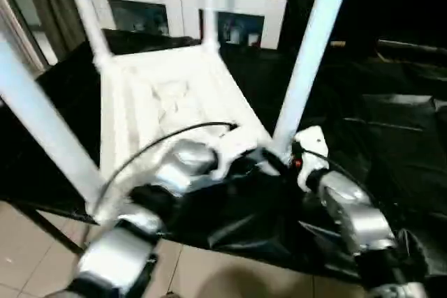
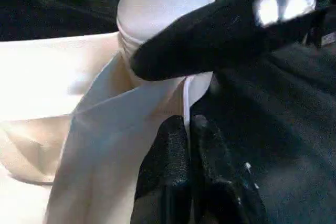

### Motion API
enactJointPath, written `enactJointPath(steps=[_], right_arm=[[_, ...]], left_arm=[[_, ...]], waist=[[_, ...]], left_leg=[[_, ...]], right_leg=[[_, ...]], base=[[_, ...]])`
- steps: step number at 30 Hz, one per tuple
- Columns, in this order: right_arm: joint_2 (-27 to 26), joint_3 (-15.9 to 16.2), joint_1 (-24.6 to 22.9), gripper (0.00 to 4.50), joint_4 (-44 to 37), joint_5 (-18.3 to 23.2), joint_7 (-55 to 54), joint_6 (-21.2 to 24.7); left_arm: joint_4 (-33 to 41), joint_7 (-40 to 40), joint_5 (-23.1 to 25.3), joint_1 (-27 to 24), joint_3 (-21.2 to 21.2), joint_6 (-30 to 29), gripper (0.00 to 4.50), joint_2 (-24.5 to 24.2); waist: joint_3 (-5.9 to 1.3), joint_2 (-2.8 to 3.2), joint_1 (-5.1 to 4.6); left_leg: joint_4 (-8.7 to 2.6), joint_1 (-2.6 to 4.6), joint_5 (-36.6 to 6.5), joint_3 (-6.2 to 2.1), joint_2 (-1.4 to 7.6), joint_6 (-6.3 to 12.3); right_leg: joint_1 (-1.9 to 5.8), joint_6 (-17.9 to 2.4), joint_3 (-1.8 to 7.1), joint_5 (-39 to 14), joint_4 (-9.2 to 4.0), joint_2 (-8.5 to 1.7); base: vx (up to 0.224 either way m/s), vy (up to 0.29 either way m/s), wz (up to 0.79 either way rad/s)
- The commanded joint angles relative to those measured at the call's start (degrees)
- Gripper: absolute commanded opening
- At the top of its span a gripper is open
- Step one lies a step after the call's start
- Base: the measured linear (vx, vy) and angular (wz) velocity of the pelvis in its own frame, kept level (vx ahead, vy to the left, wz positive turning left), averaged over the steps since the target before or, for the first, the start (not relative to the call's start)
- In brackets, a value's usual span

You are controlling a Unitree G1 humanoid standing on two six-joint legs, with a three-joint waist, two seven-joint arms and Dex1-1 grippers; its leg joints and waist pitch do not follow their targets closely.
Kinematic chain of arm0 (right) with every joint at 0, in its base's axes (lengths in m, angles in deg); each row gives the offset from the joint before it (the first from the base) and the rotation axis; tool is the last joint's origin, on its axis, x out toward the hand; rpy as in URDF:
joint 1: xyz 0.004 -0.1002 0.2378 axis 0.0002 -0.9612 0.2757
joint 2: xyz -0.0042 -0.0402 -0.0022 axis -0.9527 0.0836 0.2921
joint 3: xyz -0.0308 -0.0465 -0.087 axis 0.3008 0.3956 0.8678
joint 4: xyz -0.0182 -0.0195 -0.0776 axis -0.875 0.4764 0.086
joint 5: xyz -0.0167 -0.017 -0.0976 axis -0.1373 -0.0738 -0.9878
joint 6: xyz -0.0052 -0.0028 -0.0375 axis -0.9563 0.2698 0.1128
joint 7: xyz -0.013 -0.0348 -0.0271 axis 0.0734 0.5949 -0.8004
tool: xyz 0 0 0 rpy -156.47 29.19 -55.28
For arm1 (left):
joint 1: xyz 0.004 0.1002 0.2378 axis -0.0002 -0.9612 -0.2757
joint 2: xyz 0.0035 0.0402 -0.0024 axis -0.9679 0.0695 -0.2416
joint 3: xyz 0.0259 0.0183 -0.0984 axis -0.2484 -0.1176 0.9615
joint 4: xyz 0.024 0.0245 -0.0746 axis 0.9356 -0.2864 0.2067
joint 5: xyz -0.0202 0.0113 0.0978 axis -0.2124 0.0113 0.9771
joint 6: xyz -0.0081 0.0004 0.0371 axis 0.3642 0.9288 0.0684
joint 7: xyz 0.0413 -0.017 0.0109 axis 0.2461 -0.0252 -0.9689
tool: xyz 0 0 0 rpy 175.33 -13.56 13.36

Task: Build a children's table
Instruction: Rotate leg to tighten

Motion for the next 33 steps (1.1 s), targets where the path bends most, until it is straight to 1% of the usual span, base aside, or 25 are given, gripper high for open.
enactJointPath(steps=[1, 2, 3, 4, 5, 6, 7, 8, 9, 10, 12, 13, 14, 16, 18, 19, 20, 21, 22, 23, 24, 25, 30, 32, 33], right_arm=[[-1.9, 3.2, -0.4, 2.7, 0.6, -2.6, -1.5, 0.8], [-2.0, 3.4, -0.3, 2.7, 0.4, -2.5, -1.3, 0.7], [-1.7, 4.1, -0.2, 2.7, 0.2, -3.1, -0.6, -0.2], [-1.5, 4.6, -0.1, 2.7, 0.1, -3.6, -0.6, -0.8], [-1.2, 4.3, -0.1, 2.7, 0.1, -2.4, 1.1, -1.1], [-1.2, 4.3, -0.1, 2.7, 0.1, -2.4, 1.1, -1.1], [-1.2, 3.9, -0.1, 2.7, 0.0, -1.2, 2.2, -0.8], [-1.0, 3.2, -0.3, 3.05, -0.4, 0.7, 4.4, -0.7], [0.4, 2.5, -0.4, 3.4, -1.3, 2.9, 7.8, -0.4], [0.6, 2.5, -0.4, 3.4, -1.4, 3.0, 8.1, -0.3], [3.7, 3.3, -0.7, 3.61, -2.4, 3.1, 12.8, -1.4], [4.7, 3.6, -0.8, 3.61, -2.8, 3.4, 14.6, -1.4], [6.6, 4.0, -1.1, 3.61, -3.5, 3.8, 17.9, -2.0], [10.0, 4.4, -1.8, 3.61, -5.1, 5.1, 23.8, -2.6], [12.2, 4.1, -2.3, 3.61, -6.4, 6.7, 27.6, -2.3], [13.4, 4.0, -2.7, 3.61, -7.1, 7.8, 29.9, -1.8], [14.4, 4.1, -3.0, 3.61, -7.5, 8.2, 31.8, -1.9], [16.4, 4.5, -3.8, 3.61, -8.5, 9.3, 35.7, -1.5], [17.3, 4.9, -4.2, 3.61, -9.0, 9.5, 37.2, -1.5], [17.7, 5.1, -4.4, 3.61, -9.4, 9.6, 38.1, -1.5], [18.0, 5.3, -4.5, 3.61, -9.5, 9.6, 38.5, -1.5], [18.5, 5.8, -4.7, 3.61, -9.6, 9.6, 39.4, -1.3], [19.0, 6.6, -4.7, 3.61, -9.6, 10.2, 41.3, -1.5], [18.9, 6.7, -4.5, 3.61, -9.5, 10.2, 41.5, -1.5], [18.9, 6.7, -4.4, 3.46, -9.4, 10.3, 41.5, -1.4]], left_arm=[[-2.9, 3.8, 0.1, -0.5, -0.6, 0.0, 0.0, 3.4], [-3.0, 3.5, 0.2, -0.5, -0.6, 0.1, 0.0, 3.6], [-3.0, 3.1, 0.3, -0.5, -0.7, 0.4, 0.0, 3.9], [-3.3, 3.2, 0.4, -0.3, -0.7, 0.6, 0.0, 4.1], [-3.4, 2.4, 0.4, -0.3, -0.8, 1.0, 0.0, 4.0], [-3.4, 2.4, 0.4, -0.3, -0.8, 1.0, 0.0, 4.0], [-3.5, 1.9, 0.5, -0.2, -0.9, 1.2, 0.0, 3.9], [-3.2, 0.8, 0.4, -0.3, -1.0, 1.9, 0.0, 3.5], [-2.5, -2.1, -0.2, -0.6, -1.2, 2.7, 0.0, 2.3], [-2.4, -2.4, -0.2, -0.6, -1.2, 2.7, 0.0, 2.2], [-0.9, -8.0, -1.6, -1.5, -1.5, 5.0, 0.0, 0.5], [-0.2, -9.9, -2.1, -1.9, -1.6, 5.3, 0.0, -0.1], [1.1, -13.4, -2.9, -2.8, -1.8, 6.2, 0.0, -1.2], [3.5, -19.4, -4.2, -4.3, -2.5, 6.1, 0.0, -3.7], [5.1, -23.0, -4.6, -5.3, -3.1, 5.6, 0.0, -5.7], [5.8, -24.8, -4.8, -5.8, -3.4, 5.2, 0.0, -6.6], [6.3, -26.0, -5.1, -6.1, -3.3, 4.9, 0.0, -7.2], [8.0, -28.9, -6.2, -6.9, -3.1, 4.0, 0.0, -8.3], [8.8, -30.0, -6.8, -7.1, -3.0, 3.1, 0.0, -8.8], [9.3, -30.9, -7.2, -7.3, -2.9, 2.4, 0.0, -9.1], [9.6, -31.4, -7.3, -7.4, -2.9, 1.9, 0.0, -9.4], [10.4, -32.6, -7.5, -7.6, -2.9, 0.7, 0.0, -10.1], [10.2, -31.6, -7.4, -7.6, -1.8, 1.9, 0.0, -10.7], [10.6, -31.5, -7.6, -7.6, -1.6, 1.7, 0.0, -10.7], [10.7, -31.4, -7.7, -7.6, -1.5, 1.7, 0.0, -10.7]], waist=[[-2.18, -0.69, -0.16], [-2.3, -0.76, -0.07], [-2.39, -0.67, 0.07], [-2.41, -0.7, 0.05], [-2.5, -0.63, 0.11], [-2.42, -0.25, 0.06], [-2.44, -0.42, 0.02], [-2.46, -0.39, 0.04], [-2.54, -0.39, 0.16], [-2.57, -0.35, 0.18], [-2.7, -0.38, 0.31], [-2.73, -0.66, 0.38], [-2.68, -0.58, 0.36], [-2.62, -0.55, 0.7], [-2.55, -0.46, 1.05], [-2.52, -0.37, 1.19], [-2.56, -0.4, 1.26], [-2.58, -0.39, 1.49], [-2.56, -0.54, 1.56], [-2.62, -0.49, 1.73], [-2.6, -0.55, 1.58], [-2.71, -0.57, 1.59], [-2.58, -0.88, 1.56], [-2.51, -0.9, 1.57], [-2.51, -0.89, 1.57]], left_leg=[[-4.29, 1.07, -13.0, -1.08, 2.4, 0.13], [-4.18, 1.05, -12.3, -1.07, 2.38, 0.53], [-4.02, 0.86, -10.5, -1.03, 2.36, 1.87], [-3.95, 0.76, -10.0, -1.01, 2.32, 2.2], [-3.82, 0.8, -9.2, -0.96, 2.26, 2.86], [-3.87, 0.83, -9.6, -0.97, 2.31, 3.34], [-3.82, 0.82, -9.8, -0.92, 2.3, 3.48], [-3.87, 0.85, -10.0, -0.97, 2.34, 3.56], [-3.85, 0.87, -10.5, -0.93, 2.41, 4.19], [-3.79, 0.8, -10.3, -0.93, 2.44, 4.39], [-3.64, 0.63, -8.7, -0.99, 2.49, 5.05], [-3.47, 0.57, -7.8, -0.9, 2.42, 5.76], [-3.46, 0.51, -7.5, -0.85, 2.36, 6.2], [-3.42, 0.78, -8.5, -0.69, 2.58, 7.01], [-3.56, 0.74, -9.2, -0.67, 2.83, 7.05], [-3.67, 0.92, -9.5, -0.58, 2.95, 6.82], [-3.68, 0.96, -9.8, -0.6, 2.98, 6.68], [-3.7, 1.02, -9.8, -0.47, 3.13, 6.45], [-3.7, 0.94, -9.6, -0.5, 3.14, 6.48], [-3.59, 0.94, -8.7, -0.36, 3.18, 6.87], [-3.57, 0.78, -8.4, -0.31, 3.11, 7.0], [-3.5, 0.83, -8.0, -0.21, 3.01, 7.01], [-3.46, 0.84, -8.4, -0.11, 2.94, 6.6], [-3.48, 0.86, -8.3, -0.09, 2.92, 6.56], [-3.5, 0.89, -8.3, -0.1, 2.95, 6.52]], right_leg=[[0.85, -10.5, 2.14, -5.8, -5.66, -3.37], [0.95, -10.6, 2.11, -4.3, -5.53, -3.36], [1.04, -10.8, 1.97, -0.6, -5.26, -3.31], [1.08, -10.8, 1.94, 0.4, -5.19, -3.26], [1.11, -11.0, 1.91, 2.1, -5.09, -3.25], [1.06, -11.3, 1.85, 2.4, -5.19, -3.25], [1.07, -11.4, 1.85, 2.4, -5.19, -3.22], [1.1, -11.5, 1.83, 2.0, -5.19, -3.27], [1.21, -11.8, 1.81, 1.3, -5.31, -3.37], [1.28, -11.9, 1.82, 1.7, -5.26, -3.39], [1.48, -12.2, 1.74, 4.4, -4.99, -3.37], [1.58, -12.5, 1.72, 6.6, -4.73, -3.35], [1.47, -12.6, 1.7, 7.1, -4.71, -3.32], [1.4, -13.1, 1.74, 6.1, -4.92, -3.47], [1.33, -13.4, 1.65, 4.6, -4.84, -3.42], [1.02, -13.6, 1.65, 3.4, -4.91, -3.34], [1.04, -13.7, 1.6, 3.0, -4.85, -3.29], [0.95, -14.1, 1.63, 3.3, -4.75, -3.33], [1.09, -14.2, 1.58, 3.6, -4.65, -3.32], [1.06, -14.2, 1.6, 4.9, -4.49, -3.37], [1.06, -14.3, 1.56, 5.3, -4.39, -3.33], [0.99, -14.3, 1.54, 5.4, -4.33, -3.36], [0.98, -14.5, 1.66, 4.3, -4.54, -3.46], [0.94, -14.4, 1.68, 3.9, -4.54, -3.44], [0.92, -14.4, 1.68, 3.7, -4.57, -3.47]], base=[[0.0, 0.0, 0.0], [0.0, 0.0, 0.0], [0.0, 0.0, 0.0], [0.0, 0.0, 0.0], [0.0, 0.0, 0.0], [0.0, 0.0, 0.0], [0.0, 0.0, 0.0], [0.0, 0.0, 0.0], [0.0, 0.0, 0.0], [0.0, 0.0, 0.0], [0.0, 0.0, 0.0], [0.0, 0.0, 0.0], [0.0, 0.0, 0.0], [0.0, 0.0, 0.0], [0.0, 0.0, 0.0], [0.0, 0.0, 0.0], [0.0, 0.0, 0.0], [0.0, 0.0, 0.0], [0.0, 0.0, 0.0], [0.0, 0.0, 0.0], [0.0, 0.0, 0.0], [0.0, 0.0, 0.0], [0.0, 0.0, 0.0], [0.0, 0.0, 0.0], [0.0, 0.0, 0.0]])
